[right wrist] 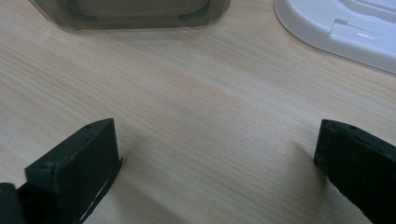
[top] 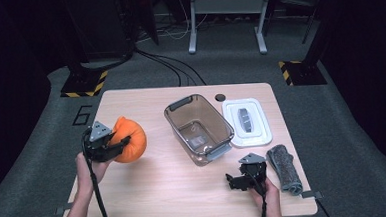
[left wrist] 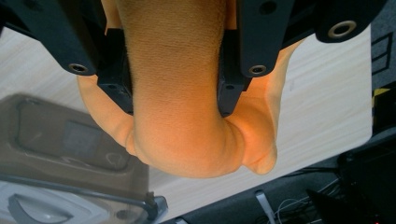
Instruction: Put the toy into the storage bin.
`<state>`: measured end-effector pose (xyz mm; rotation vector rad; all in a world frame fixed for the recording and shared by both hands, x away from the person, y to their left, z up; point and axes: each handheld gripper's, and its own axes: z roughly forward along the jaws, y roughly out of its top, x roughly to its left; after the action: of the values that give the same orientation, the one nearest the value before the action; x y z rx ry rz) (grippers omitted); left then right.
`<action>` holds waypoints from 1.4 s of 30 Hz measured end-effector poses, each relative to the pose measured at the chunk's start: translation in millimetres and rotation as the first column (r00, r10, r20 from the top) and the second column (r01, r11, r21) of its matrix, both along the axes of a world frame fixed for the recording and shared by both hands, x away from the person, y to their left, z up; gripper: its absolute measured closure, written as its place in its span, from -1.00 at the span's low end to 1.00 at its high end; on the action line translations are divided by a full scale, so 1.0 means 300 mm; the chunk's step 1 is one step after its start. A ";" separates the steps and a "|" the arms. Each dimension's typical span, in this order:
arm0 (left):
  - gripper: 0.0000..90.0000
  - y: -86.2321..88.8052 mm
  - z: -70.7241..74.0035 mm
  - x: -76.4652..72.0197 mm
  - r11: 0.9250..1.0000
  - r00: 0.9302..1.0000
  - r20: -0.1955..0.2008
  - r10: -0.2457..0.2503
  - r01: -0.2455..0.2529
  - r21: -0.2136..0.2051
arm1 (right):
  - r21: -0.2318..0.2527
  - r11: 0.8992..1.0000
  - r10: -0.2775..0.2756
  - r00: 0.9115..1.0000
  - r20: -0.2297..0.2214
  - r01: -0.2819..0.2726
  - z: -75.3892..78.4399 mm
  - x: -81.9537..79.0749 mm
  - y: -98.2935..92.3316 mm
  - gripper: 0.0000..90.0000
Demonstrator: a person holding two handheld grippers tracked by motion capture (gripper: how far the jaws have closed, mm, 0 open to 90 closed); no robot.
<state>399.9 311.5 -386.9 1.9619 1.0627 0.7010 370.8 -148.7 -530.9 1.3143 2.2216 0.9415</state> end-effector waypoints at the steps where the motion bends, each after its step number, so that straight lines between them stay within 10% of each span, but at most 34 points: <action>1: 0.28 -0.001 0.009 0.007 1.000 1.000 -0.001 -0.005 0.005 0.003 | 0.000 1.000 -0.001 1.000 0.000 0.001 0.000 0.000 0.000 -1.00; 26: 0.28 -0.099 0.179 0.151 0.995 0.995 0.046 -0.092 0.090 0.044 | -0.001 1.000 0.000 1.000 0.001 0.000 0.000 0.000 0.000 -1.00; 42: 0.27 -0.265 0.264 0.213 0.984 0.982 0.077 -0.175 0.171 0.052 | 0.000 1.000 0.000 1.000 0.001 0.000 0.000 0.000 0.000 -1.00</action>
<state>463.9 232.1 -307.7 2.0188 0.8223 0.7076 370.8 -148.6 -530.9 1.3137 2.2205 0.9412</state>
